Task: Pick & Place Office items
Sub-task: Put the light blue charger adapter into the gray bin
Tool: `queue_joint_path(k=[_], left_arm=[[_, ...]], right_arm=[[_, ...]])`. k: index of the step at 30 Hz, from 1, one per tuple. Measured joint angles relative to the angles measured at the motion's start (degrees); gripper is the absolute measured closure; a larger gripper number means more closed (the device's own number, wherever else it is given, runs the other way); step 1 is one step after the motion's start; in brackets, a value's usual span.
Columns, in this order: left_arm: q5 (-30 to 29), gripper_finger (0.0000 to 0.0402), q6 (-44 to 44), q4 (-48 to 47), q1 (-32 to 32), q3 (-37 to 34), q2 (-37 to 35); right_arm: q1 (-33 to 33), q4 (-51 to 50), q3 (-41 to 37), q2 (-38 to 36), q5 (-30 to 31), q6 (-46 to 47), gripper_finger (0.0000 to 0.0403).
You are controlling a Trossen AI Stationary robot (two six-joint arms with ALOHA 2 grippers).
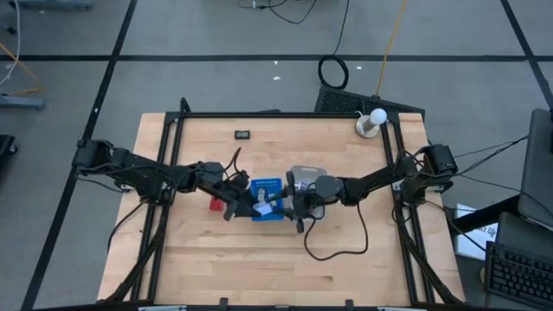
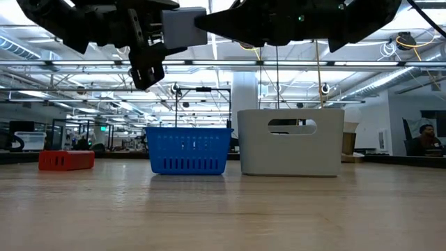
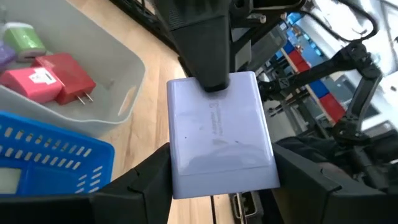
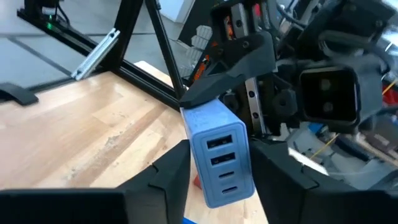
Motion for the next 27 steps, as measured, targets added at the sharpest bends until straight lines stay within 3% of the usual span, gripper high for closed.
queue_joint_path(k=[5, 10, 20, 27], left_arm=[[-1.57, 0.0177, 1.33, 0.15, -0.02, 0.40, 0.00], [-1.52, 0.0185, 0.94, 0.26, -0.04, 0.49, 0.00], [-0.99, 0.0164, 0.42, 0.21, -0.04, 0.51, 0.52], [-1.10, 0.0169, 2.36, 0.24, 0.05, 0.51, 0.55]], right_arm=[[-0.09, 0.01, -0.02, 0.04, 0.24, 3.21, 0.0223], [-0.09, -0.13, -0.02, 0.10, 0.29, 2.13, 0.0215], [-0.09, -0.37, -0.04, 0.13, -1.20, -0.80, 0.0282], [-0.11, -0.40, -0.04, 0.13, -2.34, -1.12, 0.0284]])
